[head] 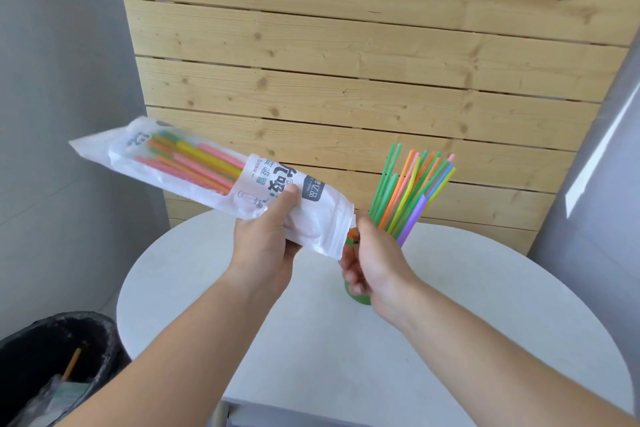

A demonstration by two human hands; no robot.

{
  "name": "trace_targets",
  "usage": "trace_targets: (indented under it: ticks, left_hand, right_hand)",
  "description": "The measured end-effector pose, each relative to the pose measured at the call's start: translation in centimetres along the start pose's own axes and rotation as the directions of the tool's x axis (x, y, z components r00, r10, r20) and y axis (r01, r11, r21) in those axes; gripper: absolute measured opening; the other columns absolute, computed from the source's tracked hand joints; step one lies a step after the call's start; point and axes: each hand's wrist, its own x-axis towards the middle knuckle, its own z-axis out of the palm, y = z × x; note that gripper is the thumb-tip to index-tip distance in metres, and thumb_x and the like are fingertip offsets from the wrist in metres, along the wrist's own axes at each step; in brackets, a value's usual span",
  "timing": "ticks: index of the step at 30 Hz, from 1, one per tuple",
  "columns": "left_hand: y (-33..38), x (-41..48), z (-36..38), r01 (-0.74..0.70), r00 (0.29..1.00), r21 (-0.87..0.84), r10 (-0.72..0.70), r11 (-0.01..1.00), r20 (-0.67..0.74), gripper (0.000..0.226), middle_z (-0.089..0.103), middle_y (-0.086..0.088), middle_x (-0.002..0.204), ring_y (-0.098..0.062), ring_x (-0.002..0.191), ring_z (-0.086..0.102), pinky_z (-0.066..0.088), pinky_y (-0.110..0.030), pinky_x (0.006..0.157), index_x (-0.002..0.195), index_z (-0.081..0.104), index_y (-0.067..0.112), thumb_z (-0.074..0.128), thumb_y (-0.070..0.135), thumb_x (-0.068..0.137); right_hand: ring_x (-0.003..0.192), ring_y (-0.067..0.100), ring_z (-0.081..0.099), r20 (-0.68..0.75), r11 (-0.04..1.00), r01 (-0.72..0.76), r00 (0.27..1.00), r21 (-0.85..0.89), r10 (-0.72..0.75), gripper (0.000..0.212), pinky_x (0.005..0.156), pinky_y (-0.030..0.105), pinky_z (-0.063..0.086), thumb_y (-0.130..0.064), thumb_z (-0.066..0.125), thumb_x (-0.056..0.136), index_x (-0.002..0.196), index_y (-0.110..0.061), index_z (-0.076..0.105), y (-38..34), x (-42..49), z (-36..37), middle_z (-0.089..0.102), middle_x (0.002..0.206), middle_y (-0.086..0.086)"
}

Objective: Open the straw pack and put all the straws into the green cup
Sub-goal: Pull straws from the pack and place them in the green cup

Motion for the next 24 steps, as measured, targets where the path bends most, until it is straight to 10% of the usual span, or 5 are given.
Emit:
trace_targets:
  ticks: [24]
  left_hand:
    - [-0.3,1.1,-0.9,0.136,0.974,-0.250,-0.175,0.959,-0.143,0.030,0.078,-0.007,0.118,-0.022,0.108,0.076,0.060,-0.047,0.096,0.127,0.066,0.008,0.069,0.014,0.098]
  right_hand:
    - [0.050,0.016,0.041,-0.169,0.834,0.477,0.830,-0.277,-0.531,0.036,0.054,0.029,0.032,-0.038,0.052,0.100,0.072,-0.017,0.051,0.4,1.8,-1.6,0.043,0.053,-0.006]
